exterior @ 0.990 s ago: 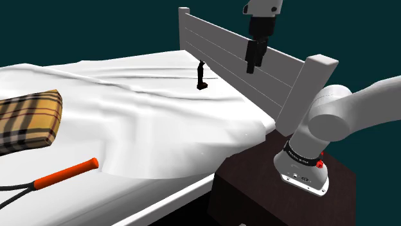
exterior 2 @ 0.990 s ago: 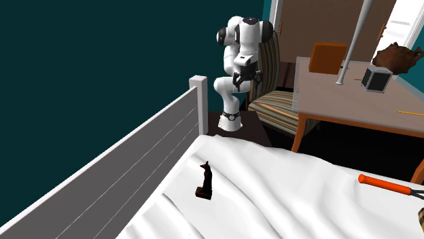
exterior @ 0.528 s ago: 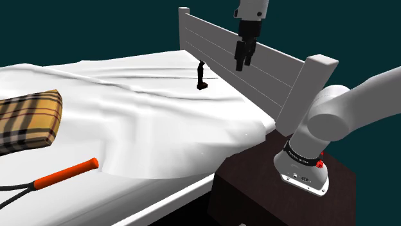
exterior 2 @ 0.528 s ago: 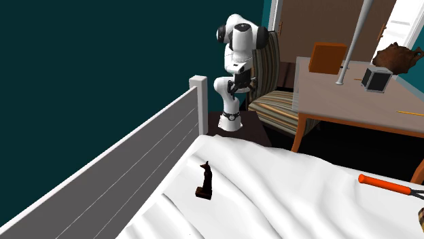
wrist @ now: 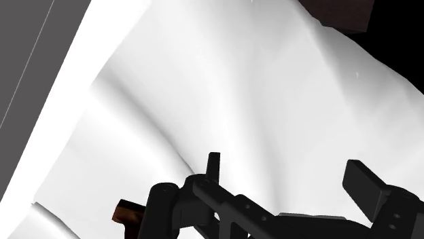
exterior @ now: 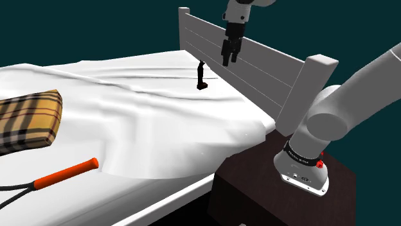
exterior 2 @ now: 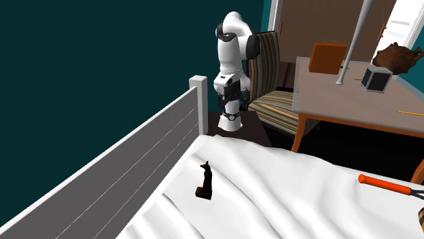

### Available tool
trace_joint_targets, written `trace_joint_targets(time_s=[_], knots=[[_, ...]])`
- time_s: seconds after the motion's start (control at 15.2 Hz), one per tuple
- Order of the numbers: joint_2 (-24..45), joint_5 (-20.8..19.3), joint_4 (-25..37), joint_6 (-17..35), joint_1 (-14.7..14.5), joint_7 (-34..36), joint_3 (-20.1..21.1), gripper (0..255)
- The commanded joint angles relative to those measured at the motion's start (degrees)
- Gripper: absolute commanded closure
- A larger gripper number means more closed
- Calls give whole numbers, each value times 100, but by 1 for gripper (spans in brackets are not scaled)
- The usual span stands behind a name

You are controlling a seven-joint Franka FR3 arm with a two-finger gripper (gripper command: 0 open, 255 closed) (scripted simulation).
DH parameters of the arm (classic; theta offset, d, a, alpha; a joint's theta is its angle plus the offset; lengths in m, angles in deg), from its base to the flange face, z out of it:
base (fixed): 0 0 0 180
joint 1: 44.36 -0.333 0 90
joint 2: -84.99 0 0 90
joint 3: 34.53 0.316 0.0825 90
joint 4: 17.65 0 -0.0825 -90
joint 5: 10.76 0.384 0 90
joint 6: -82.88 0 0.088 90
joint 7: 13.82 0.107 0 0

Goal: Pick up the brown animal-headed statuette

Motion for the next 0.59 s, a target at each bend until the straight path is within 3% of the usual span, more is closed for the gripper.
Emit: trace_joint_targets(time_s=[0.0, 0.53], knots=[[399, 61, 211, 203, 21, -208, -132, 0], [2120, 559, 1570, 542, 141, -1018, -537, 0]])
